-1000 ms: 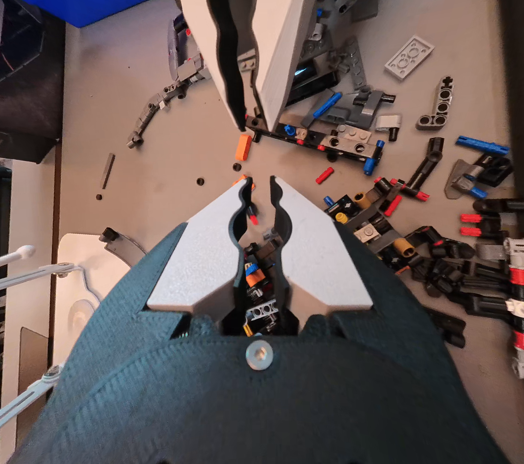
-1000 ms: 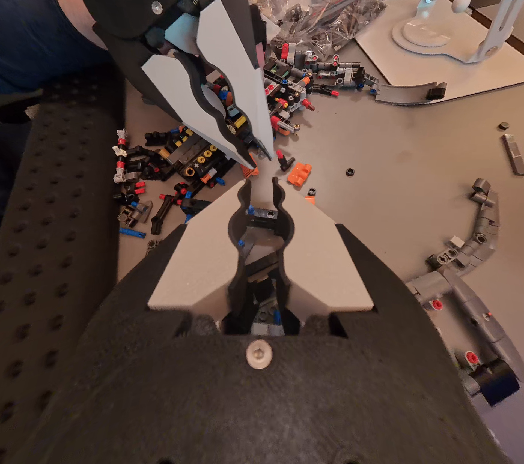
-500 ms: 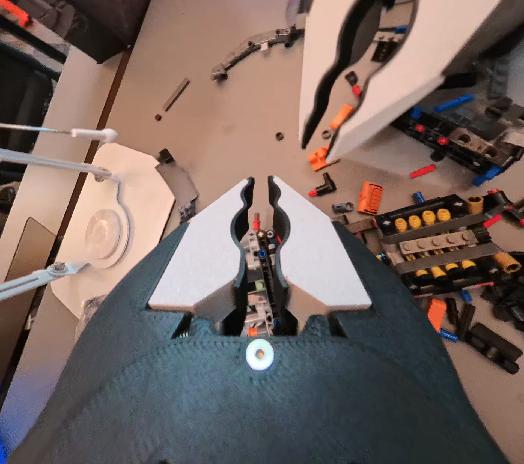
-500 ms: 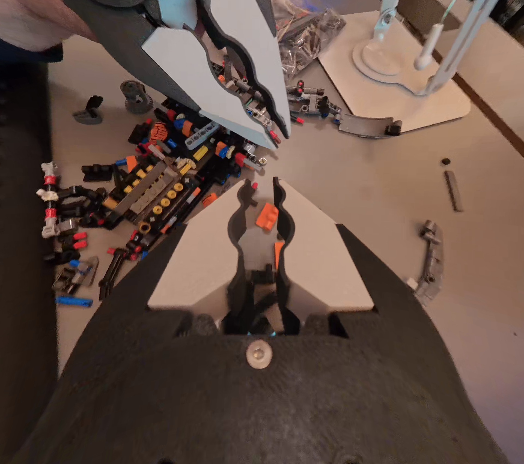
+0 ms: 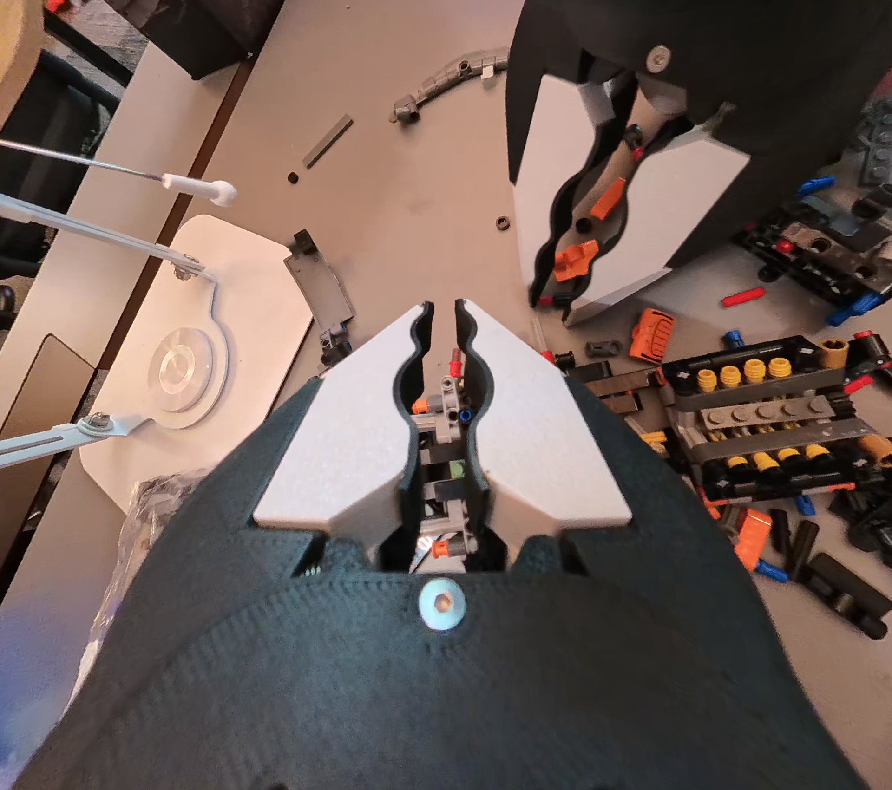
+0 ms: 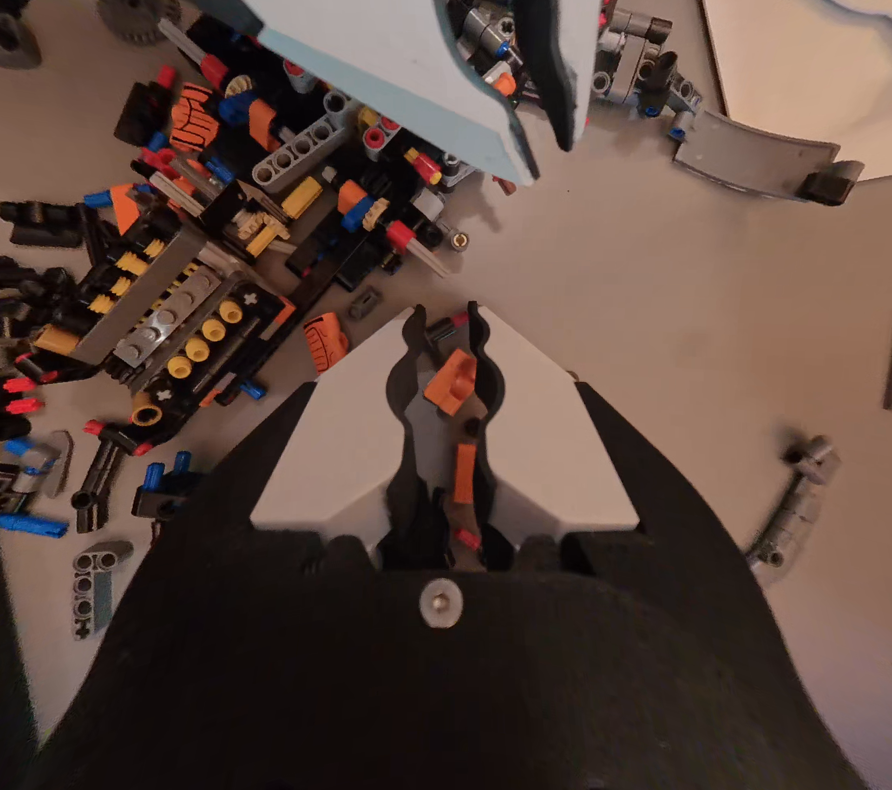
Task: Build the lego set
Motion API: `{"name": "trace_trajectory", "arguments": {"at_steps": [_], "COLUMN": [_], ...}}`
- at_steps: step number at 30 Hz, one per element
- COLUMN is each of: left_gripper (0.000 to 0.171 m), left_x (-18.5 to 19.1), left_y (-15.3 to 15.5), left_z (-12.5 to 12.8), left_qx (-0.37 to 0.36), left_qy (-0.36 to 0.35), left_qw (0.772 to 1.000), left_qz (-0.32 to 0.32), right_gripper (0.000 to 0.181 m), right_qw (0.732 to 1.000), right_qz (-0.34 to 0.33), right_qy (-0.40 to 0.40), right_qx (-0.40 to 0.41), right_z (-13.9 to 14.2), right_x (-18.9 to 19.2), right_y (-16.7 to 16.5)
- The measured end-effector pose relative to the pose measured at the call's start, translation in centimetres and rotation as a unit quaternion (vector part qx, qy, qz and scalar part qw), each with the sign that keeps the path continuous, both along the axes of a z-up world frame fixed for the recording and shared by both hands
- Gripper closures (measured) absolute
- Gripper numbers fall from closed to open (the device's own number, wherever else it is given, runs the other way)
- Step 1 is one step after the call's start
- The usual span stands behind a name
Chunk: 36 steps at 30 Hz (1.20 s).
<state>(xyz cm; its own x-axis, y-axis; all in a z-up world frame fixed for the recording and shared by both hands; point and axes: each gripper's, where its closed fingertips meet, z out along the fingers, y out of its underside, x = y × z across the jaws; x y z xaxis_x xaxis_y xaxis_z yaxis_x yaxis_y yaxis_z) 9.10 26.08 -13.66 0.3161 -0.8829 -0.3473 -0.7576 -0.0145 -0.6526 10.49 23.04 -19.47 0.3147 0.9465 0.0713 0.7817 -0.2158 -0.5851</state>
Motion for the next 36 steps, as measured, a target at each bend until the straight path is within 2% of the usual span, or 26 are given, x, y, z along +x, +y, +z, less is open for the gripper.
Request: {"name": "trace_trajectory", "arguments": {"at_steps": [5, 13, 16, 26, 34, 36], "left_gripper": [0.164, 0.165, 0.165, 0.165, 0.165, 0.165], "left_x": [0.1, 0.1, 0.2, 0.3, 0.5, 0.5], "left_y": [-0.2, -0.2, -0.4, -0.5, -0.6, -0.6], "left_z": [-0.7, -0.8, -1.0, -1.4, -1.6, -1.7], "left_qx": [-0.001, -0.006, -0.007, -0.011, -0.013, -0.014], "left_qy": [0.013, 0.012, 0.017, 0.023, 0.027, 0.027], "left_qw": [1.000, 1.000, 1.000, 1.000, 0.999, 0.999], "left_qz": [-0.005, -0.006, -0.010, -0.011, -0.014, -0.014], "right_gripper": [0.181, 0.171, 0.167, 0.179, 0.170, 0.175], "right_qw": [1.000, 0.997, 0.997, 0.999, 0.998, 0.998], "right_qz": [0.007, -0.003, 0.016, 0.024, 0.024, 0.027], "right_qy": [0.010, 0.065, 0.028, 0.006, -0.027, -0.031], "right_qx": [-0.019, -0.042, -0.064, -0.048, -0.045, -0.052], "right_z": [-0.1, 2.2, 0.6, 0.3, 0.0, -0.1], "right_x": [-0.1, 1.1, 1.6, 1.2, 0.8, 0.6], "right_y": [-0.7, -1.2, -2.3, -2.5, -2.9, -3.2]}}
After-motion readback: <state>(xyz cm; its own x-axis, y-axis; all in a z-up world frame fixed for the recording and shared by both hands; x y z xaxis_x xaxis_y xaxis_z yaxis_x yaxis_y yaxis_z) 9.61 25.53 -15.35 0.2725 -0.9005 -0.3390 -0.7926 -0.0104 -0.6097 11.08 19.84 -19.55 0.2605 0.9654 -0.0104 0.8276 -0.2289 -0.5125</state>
